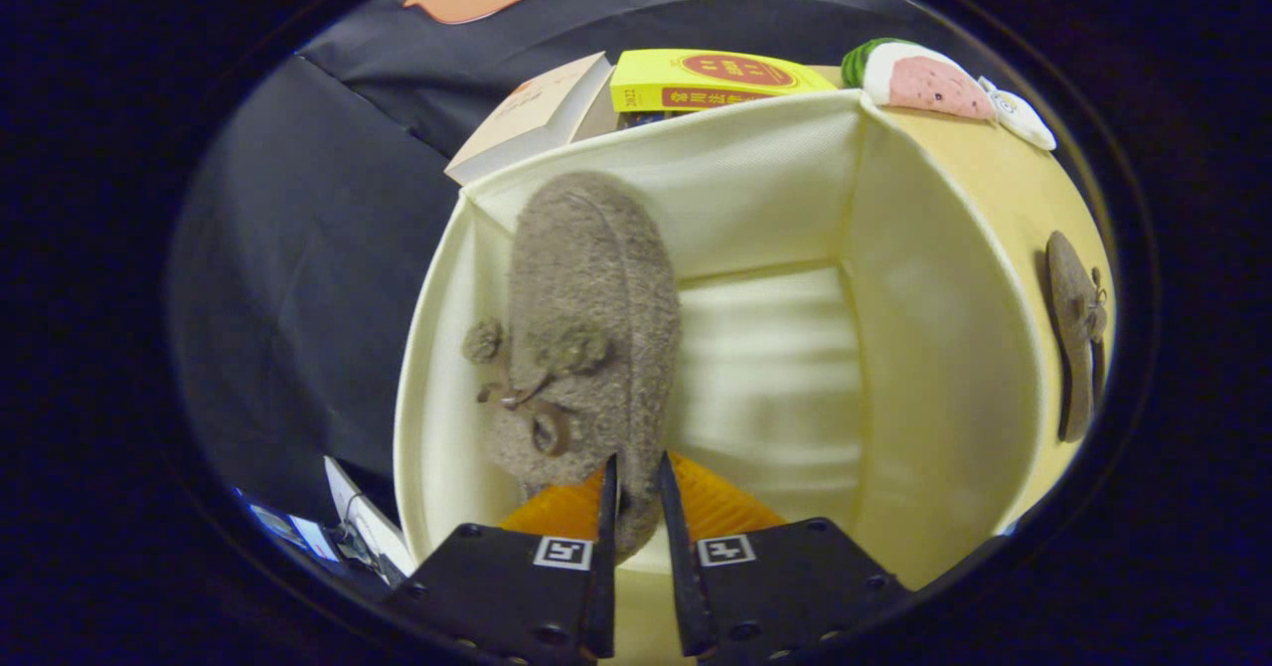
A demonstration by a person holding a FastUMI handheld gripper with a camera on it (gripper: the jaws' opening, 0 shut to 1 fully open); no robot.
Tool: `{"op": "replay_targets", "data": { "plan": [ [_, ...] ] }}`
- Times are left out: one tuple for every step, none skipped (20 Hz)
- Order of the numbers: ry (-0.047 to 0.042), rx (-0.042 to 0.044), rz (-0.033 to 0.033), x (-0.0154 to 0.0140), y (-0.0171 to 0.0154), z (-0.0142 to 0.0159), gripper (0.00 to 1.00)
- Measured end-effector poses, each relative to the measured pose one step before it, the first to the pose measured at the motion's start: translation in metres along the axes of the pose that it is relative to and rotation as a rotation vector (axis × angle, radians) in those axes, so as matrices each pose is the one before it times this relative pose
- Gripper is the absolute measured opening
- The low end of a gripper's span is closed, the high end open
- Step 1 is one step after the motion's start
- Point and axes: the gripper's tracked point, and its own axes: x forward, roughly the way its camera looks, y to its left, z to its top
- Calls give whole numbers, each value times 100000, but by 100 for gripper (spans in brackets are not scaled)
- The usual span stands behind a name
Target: Open the storage box then place both shoes into the box .Put the left shoe in first, then the right shoe, with the right side of both shoes facing outward in a uniform manner.
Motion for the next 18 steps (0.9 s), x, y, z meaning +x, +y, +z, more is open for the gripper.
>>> {"op": "replay_targets", "data": {
  "plan": [
    [-1563, -1571, -216, -579, -196, 92, 31],
    [-1878, -1064, 616, -531, -123, 230, 33],
    [-1167, -663, 671, -602, -119, 87, 40],
    [-269, 27, 1171, -782, -257, 123, 47],
    [-1116, 977, 2090, -932, -54, 354, 49],
    [-2474, 284, 1038, -1112, -428, 747, 51],
    [-3131, -747, 698, -1387, -586, 894, 51],
    [-2137, -828, 1839, -1192, -197, 683, 51],
    [-2332, -1249, 855, -1726, -544, 511, 54],
    [-2108, -721, 1241, -1588, -612, 600, 57],
    [-2461, 46, 1604, -1613, -493, 722, 61],
    [-2224, -229, 902, -1413, -785, 579, 64],
    [-3194, -1051, -10, -1629, -1344, 815, 67],
    [-2053, -1218, -2023, -1146, -1831, 481, 72],
    [-1382, -1145, -2886, -839, -2011, 226, 77],
    [-411, -368, -3164, -743, -2073, -18, 83],
    [371, 608, -3489, -415, -2291, -112, 86],
    [247, 899, -2771, -298, -2159, 44, 89]
  ]
}}
